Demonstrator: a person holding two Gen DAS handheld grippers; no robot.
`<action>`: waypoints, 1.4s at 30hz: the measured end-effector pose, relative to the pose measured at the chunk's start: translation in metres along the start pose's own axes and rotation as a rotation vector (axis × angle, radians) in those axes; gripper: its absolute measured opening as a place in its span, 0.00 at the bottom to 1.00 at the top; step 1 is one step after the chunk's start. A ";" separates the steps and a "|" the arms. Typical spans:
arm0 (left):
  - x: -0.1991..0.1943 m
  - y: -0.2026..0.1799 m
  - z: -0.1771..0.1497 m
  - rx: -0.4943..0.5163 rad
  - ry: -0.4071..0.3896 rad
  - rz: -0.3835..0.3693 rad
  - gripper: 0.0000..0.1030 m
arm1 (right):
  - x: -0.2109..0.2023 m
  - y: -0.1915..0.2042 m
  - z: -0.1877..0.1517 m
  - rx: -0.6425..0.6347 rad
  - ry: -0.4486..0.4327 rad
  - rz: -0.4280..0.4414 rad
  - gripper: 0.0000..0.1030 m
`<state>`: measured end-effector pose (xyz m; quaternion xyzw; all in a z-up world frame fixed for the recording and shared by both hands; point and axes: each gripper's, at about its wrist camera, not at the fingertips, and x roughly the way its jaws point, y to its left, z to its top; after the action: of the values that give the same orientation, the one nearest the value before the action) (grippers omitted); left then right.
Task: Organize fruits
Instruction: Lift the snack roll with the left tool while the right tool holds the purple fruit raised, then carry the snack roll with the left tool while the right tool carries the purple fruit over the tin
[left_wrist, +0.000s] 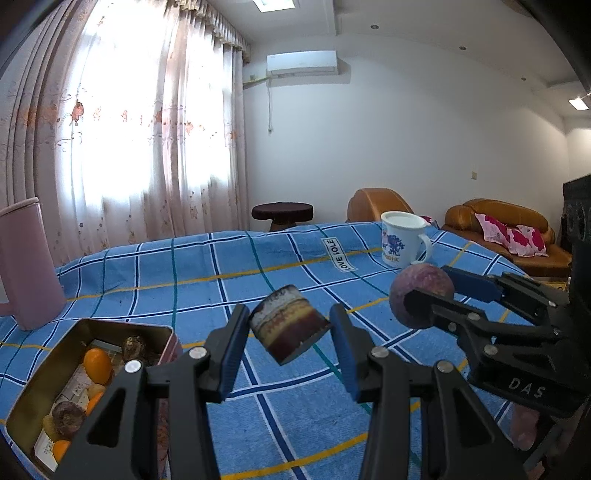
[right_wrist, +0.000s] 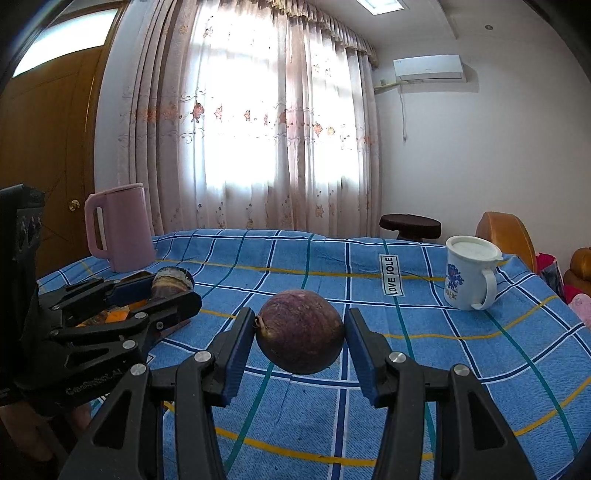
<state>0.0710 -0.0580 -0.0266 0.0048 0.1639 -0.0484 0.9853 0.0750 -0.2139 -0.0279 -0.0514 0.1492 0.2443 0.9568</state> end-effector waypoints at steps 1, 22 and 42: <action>-0.002 0.001 -0.001 -0.002 0.000 -0.002 0.45 | 0.000 0.000 0.000 -0.001 -0.002 0.001 0.50; -0.021 0.035 -0.009 -0.062 -0.001 0.034 0.45 | 0.016 0.042 0.004 -0.035 0.000 0.067 0.50; -0.046 0.083 -0.021 -0.122 0.009 0.082 0.45 | 0.036 0.094 0.007 -0.102 0.017 0.147 0.50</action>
<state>0.0293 0.0297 -0.0321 -0.0485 0.1706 0.0023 0.9841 0.0618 -0.1137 -0.0346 -0.0908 0.1481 0.3208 0.9311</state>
